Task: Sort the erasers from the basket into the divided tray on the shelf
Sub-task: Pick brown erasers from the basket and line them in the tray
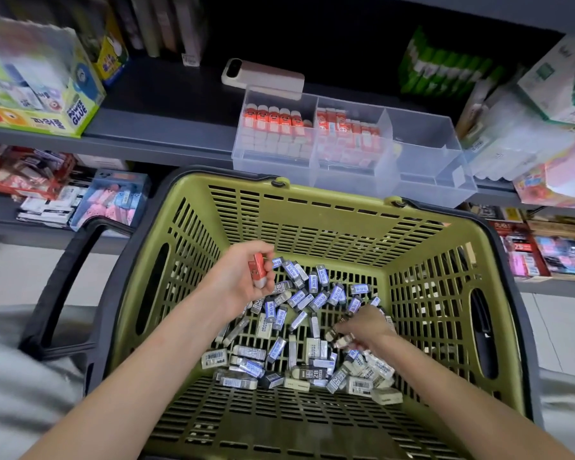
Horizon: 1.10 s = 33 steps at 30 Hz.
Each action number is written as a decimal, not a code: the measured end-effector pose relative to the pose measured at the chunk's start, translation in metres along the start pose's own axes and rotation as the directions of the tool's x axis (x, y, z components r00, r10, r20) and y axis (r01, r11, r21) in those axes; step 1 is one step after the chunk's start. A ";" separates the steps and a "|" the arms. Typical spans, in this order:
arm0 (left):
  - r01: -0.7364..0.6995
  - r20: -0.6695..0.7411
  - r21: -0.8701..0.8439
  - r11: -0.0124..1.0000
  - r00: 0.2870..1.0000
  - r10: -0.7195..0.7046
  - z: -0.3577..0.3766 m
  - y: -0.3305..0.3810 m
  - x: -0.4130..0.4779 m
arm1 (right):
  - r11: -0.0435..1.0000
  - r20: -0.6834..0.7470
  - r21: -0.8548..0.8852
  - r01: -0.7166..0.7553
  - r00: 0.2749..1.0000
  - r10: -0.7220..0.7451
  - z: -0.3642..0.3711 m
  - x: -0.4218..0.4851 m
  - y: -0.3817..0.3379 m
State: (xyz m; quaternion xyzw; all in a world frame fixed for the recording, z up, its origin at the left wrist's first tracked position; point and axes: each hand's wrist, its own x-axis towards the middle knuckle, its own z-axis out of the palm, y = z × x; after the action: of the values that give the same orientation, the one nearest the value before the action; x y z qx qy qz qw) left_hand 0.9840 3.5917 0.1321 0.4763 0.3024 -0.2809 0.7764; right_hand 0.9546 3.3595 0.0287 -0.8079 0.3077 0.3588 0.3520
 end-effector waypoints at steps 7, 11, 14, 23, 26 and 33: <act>-0.011 -0.013 0.025 1.000 1.000 0.012 -0.001 -0.002 0.002 | 0.895 -0.238 -0.434 0.103 0.945 -0.224 0.015 0.001 -0.005; -0.029 -0.032 0.074 0.997 0.999 0.031 -0.002 -0.006 0.006 | 0.876 -0.260 -0.469 0.117 0.929 -0.263 0.035 0.000 -0.006; -0.016 -0.039 0.127 0.992 0.999 0.022 -0.003 -0.011 0.010 | 0.935 -0.227 -0.344 0.090 0.958 -0.176 0.032 0.000 -0.007; 0.146 0.169 0.152 0.977 0.971 -0.171 0.006 -0.024 0.013 | 0.900 0.306 0.089 0.428 0.848 -0.433 -0.014 -0.079 -0.074; 0.193 0.257 0.065 0.979 0.945 -0.203 0.006 -0.030 0.011 | 0.817 0.235 0.005 0.577 0.794 -0.561 -0.005 -0.103 -0.099; 0.169 0.253 0.041 0.985 0.952 -0.174 -0.006 -0.012 0.000 | 0.691 0.249 0.505 0.517 0.680 -0.690 -0.023 -0.105 -0.115</act>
State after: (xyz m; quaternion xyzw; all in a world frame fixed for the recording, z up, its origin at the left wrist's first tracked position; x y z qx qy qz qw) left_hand 0.9748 3.5921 0.1231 0.4153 0.2374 -0.4091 0.7771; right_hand 0.9908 3.4324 0.1638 -0.6783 -0.0012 0.3139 0.6644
